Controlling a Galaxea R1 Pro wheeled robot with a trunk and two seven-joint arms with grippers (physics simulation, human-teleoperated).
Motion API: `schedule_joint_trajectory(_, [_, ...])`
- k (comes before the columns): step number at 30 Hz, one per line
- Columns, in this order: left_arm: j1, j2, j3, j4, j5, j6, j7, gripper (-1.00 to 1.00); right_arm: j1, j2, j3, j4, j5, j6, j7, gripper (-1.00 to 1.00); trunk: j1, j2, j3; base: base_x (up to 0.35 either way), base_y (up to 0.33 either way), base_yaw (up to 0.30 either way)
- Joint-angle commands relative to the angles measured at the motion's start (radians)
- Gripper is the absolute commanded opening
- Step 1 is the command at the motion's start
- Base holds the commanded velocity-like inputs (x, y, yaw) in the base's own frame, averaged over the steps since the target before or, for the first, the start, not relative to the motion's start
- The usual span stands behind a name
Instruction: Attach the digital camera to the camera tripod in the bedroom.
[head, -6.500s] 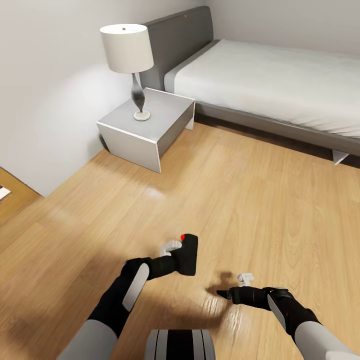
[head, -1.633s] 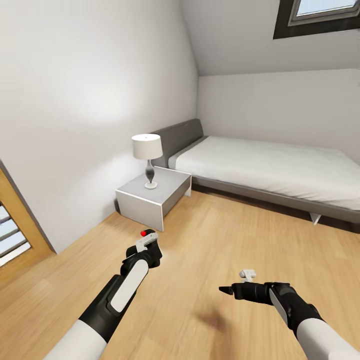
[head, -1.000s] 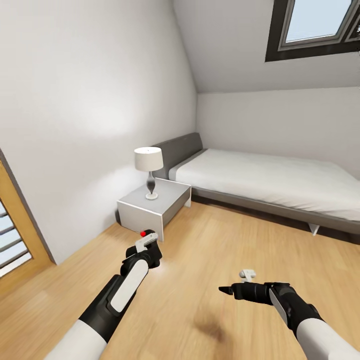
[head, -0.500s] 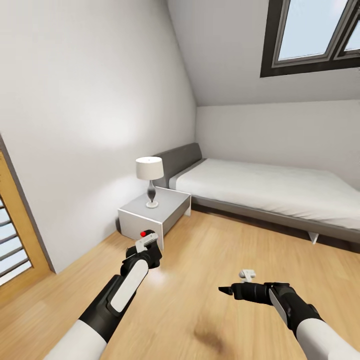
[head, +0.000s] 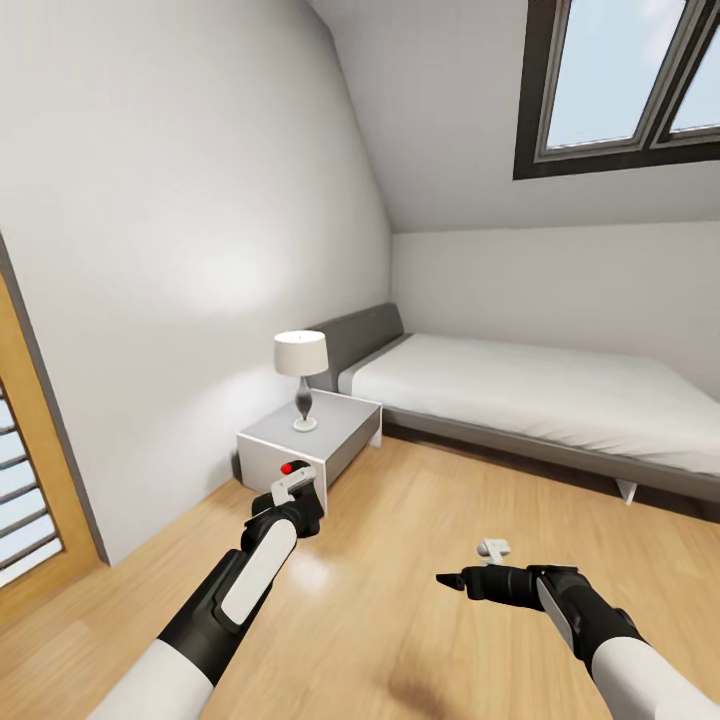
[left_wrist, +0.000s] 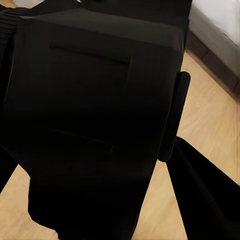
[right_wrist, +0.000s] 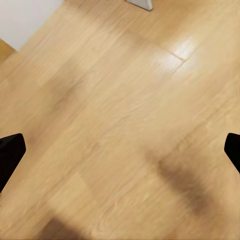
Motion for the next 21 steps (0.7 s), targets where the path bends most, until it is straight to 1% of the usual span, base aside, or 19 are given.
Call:
schedule_joint_trajectory(1, [-0.001, 0.000, -0.001, -0.001, 0.005, 0.002, 0.006, -1.00, 0.000, 0.001, -0.007, -0.001, 0.007, 0.008, 0.007, 1.00, -0.004, 0.007, 0.002, 0.000, 0.000, 0.000])
schedule_joint_trajectory(21, [-0.001, 0.007, -0.001, 0.003, 0.008, 0.003, 0.004, -1.00, -0.001, 0.003, -0.007, 0.003, 0.008, 0.006, 0.005, 1.00, -0.081, 0.147, 0.065, 0.000, 0.000, 0.000])
